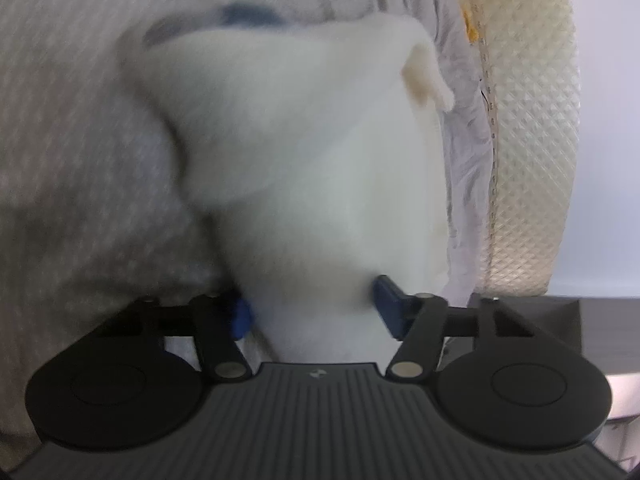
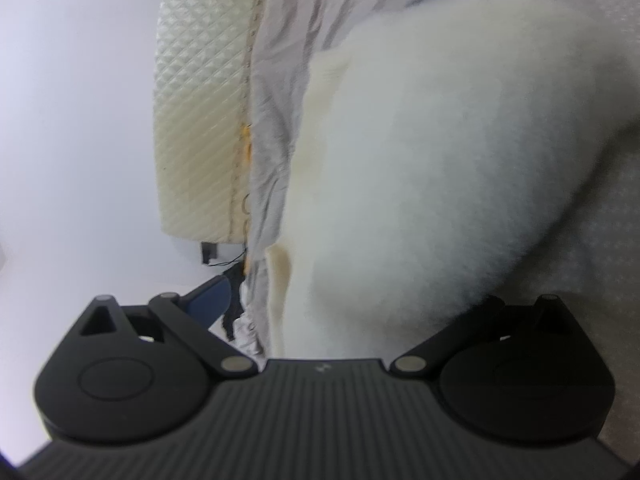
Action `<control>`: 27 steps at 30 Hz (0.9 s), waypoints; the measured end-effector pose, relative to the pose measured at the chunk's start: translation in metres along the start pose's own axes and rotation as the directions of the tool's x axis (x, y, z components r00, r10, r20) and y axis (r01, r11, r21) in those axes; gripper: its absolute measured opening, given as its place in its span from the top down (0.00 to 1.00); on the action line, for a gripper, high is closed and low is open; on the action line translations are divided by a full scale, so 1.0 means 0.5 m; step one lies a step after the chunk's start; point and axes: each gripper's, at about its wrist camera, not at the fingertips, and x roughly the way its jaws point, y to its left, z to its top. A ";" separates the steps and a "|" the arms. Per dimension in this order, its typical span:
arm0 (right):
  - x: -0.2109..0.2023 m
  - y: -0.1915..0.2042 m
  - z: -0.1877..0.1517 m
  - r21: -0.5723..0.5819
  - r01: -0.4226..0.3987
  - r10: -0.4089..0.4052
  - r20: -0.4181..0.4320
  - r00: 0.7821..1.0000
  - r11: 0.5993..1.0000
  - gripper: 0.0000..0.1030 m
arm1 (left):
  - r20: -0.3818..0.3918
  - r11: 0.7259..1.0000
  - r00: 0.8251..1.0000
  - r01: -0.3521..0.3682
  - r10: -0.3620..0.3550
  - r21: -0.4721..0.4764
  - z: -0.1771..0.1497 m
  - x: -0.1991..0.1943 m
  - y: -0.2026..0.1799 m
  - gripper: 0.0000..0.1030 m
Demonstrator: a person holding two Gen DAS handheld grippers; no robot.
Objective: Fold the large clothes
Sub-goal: 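Lift and fold the held sweater edge over with both tools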
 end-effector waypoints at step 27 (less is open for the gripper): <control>-0.177 0.172 -0.052 -0.288 0.111 -0.088 0.091 0.992 0.951 0.65 | 0.150 0.853 0.985 -0.010 -0.080 0.522 -0.153 -0.291 -0.172 0.70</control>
